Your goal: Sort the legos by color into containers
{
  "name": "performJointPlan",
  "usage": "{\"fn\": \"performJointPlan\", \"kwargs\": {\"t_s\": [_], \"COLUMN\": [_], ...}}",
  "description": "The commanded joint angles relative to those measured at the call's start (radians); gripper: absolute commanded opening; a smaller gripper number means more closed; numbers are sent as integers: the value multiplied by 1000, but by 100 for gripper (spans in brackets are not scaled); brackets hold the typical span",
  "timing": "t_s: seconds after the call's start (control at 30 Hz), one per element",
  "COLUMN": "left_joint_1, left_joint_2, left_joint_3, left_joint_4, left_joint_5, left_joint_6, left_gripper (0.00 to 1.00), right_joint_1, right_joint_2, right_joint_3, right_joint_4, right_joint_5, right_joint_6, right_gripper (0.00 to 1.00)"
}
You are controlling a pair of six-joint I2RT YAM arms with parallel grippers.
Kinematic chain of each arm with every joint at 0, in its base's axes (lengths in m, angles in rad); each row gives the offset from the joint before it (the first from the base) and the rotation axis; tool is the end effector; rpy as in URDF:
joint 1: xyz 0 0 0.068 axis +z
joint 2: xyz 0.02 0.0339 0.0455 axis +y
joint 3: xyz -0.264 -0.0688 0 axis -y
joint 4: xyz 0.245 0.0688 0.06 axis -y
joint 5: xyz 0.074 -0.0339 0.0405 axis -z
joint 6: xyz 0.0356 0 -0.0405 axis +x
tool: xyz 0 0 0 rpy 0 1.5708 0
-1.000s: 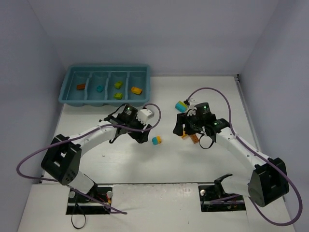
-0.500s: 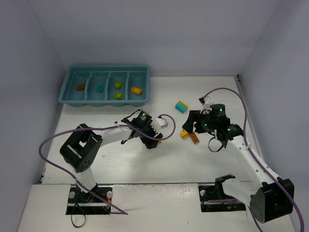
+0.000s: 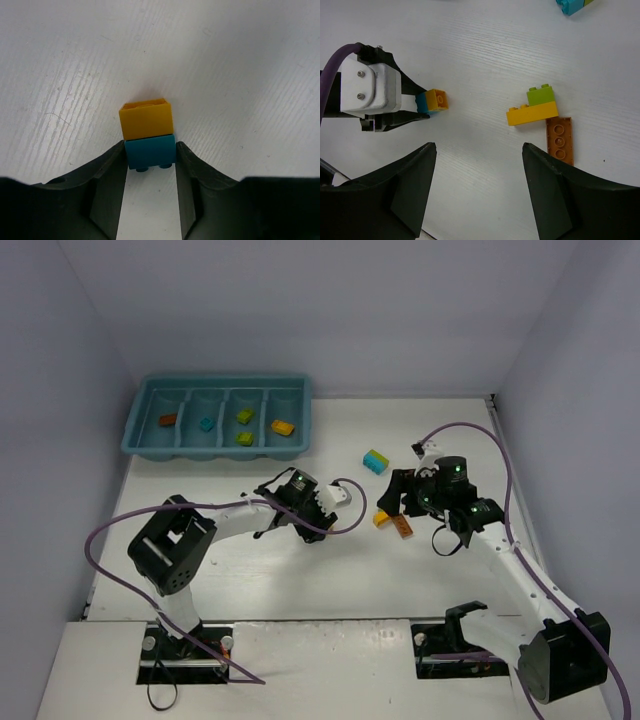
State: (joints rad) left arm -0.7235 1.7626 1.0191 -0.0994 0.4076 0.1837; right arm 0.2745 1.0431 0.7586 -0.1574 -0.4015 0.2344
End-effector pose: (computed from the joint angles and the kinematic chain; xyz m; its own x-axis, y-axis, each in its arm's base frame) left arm 0.2622 -0.2504 0.1713 -0.4030 0.5797 -0.7082 0.8941 0.4146 -0.1694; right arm 0.2230 0.0772 0.2847 -0.5373 0.0708 -0.8404 -0.4778 0.7956 0.3725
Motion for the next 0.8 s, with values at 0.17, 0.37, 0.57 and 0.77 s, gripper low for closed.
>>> {"fn": "performJointPlan", "kwargs": {"t_s": [0.17,0.37,0.57,0.77], "left_joint_1": [6,39,44,42], "left_joint_2": [-129,-288,-399,-446], "left_joint_3": [-10,-27,-2,6], "left_joint_4": [21,82,139,124], "left_joint_5": [-4,-42,-49,-15], "left_joint_6": [28,0,45,108], "left_gripper": [20,20,20,20], "right_joint_1": [-4,-4,55,98], "right_joint_2": [14,98,228,314], "right_joint_3": [62,134,261,373], "right_joint_4": [36,67,127,148], "right_joint_5": [-81,-227,-379,-445], "right_joint_6": [8,121,296,352], "right_gripper": [66,68,74,74]}}
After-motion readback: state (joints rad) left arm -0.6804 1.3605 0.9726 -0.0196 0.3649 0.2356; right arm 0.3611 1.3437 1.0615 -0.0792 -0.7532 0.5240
